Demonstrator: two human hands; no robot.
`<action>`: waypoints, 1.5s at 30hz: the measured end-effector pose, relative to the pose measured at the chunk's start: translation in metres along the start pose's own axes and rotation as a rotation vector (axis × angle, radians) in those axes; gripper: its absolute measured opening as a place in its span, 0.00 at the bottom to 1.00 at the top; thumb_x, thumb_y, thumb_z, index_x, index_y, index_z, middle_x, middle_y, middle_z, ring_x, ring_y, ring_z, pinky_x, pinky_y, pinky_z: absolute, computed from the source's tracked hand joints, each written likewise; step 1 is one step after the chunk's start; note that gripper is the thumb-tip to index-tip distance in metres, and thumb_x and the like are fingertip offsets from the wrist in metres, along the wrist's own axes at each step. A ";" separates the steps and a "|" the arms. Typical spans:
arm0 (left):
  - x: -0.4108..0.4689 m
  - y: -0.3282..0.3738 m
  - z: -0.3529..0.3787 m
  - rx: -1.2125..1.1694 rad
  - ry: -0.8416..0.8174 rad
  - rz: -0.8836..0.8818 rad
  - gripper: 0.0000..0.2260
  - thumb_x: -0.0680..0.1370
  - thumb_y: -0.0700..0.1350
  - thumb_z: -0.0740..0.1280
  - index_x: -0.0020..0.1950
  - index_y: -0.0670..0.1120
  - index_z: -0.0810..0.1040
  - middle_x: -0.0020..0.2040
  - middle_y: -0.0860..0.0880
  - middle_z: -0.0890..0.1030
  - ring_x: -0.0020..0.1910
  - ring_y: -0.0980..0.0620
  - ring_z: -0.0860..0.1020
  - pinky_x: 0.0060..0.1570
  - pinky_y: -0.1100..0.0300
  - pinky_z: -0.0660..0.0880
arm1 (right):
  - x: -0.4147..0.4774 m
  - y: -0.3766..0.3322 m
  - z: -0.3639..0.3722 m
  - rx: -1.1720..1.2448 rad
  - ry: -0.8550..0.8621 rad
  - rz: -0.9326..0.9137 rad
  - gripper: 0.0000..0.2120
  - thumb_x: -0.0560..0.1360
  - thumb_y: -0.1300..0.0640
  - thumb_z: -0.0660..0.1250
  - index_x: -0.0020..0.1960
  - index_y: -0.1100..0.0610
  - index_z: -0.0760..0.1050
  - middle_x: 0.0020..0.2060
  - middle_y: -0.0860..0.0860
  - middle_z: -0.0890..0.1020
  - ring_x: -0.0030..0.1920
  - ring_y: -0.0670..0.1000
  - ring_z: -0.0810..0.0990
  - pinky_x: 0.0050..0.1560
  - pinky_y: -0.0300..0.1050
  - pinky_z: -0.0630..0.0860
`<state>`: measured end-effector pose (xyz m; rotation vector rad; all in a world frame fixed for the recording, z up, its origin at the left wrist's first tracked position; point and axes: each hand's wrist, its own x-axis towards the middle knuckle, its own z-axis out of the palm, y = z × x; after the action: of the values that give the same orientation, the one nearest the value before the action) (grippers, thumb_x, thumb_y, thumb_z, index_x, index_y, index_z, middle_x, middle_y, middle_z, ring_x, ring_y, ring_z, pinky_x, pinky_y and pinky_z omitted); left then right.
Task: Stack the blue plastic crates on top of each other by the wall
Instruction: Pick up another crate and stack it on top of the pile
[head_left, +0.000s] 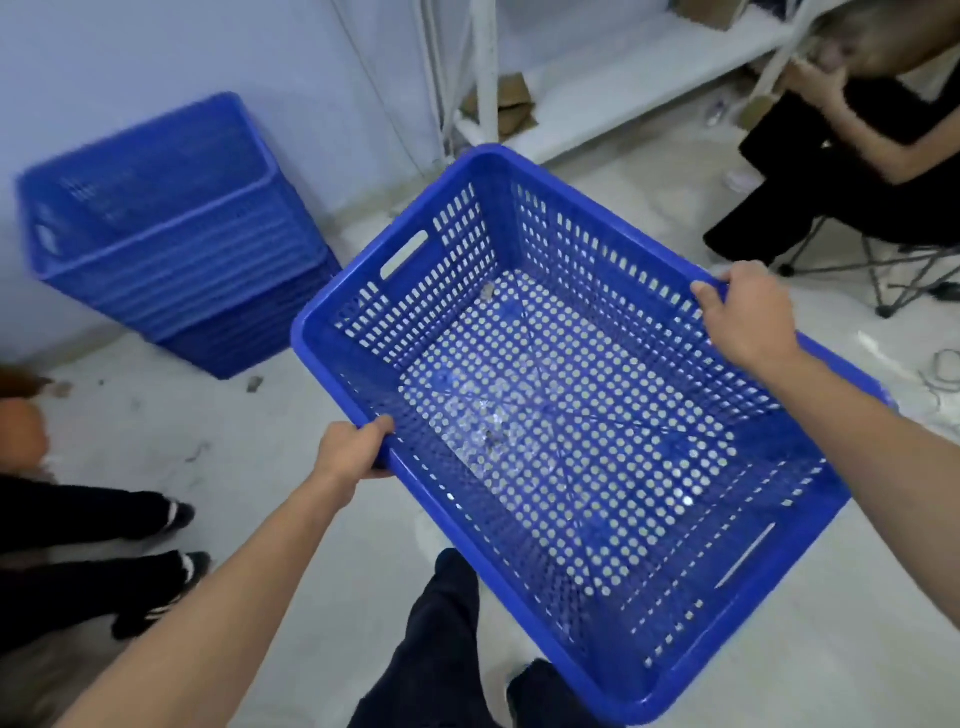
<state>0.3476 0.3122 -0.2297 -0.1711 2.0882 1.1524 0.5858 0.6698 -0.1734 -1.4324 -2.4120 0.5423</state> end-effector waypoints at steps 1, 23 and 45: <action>0.002 0.007 -0.017 -0.045 0.022 0.009 0.14 0.73 0.42 0.68 0.55 0.37 0.79 0.47 0.39 0.86 0.41 0.42 0.86 0.35 0.52 0.84 | 0.013 -0.028 -0.002 -0.001 0.006 -0.039 0.18 0.79 0.50 0.63 0.53 0.66 0.76 0.50 0.65 0.79 0.52 0.66 0.78 0.53 0.58 0.74; 0.123 0.122 -0.262 -0.561 0.294 -0.043 0.04 0.73 0.36 0.67 0.45 0.36 0.79 0.33 0.41 0.81 0.20 0.53 0.78 0.21 0.65 0.74 | 0.211 -0.496 0.103 0.010 -0.035 -0.606 0.16 0.78 0.49 0.64 0.43 0.62 0.76 0.40 0.61 0.80 0.39 0.59 0.74 0.42 0.50 0.68; 0.306 0.274 -0.421 -0.772 0.522 -0.125 0.05 0.71 0.41 0.66 0.39 0.40 0.77 0.29 0.41 0.78 0.23 0.48 0.78 0.28 0.58 0.79 | 0.411 -0.889 0.289 0.125 -0.105 -1.044 0.16 0.78 0.48 0.63 0.48 0.62 0.76 0.47 0.59 0.79 0.48 0.60 0.77 0.47 0.52 0.73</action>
<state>-0.2182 0.2141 -0.1050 -1.0413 1.8829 1.9327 -0.4190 0.5942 -0.0052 0.0146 -2.6912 0.4641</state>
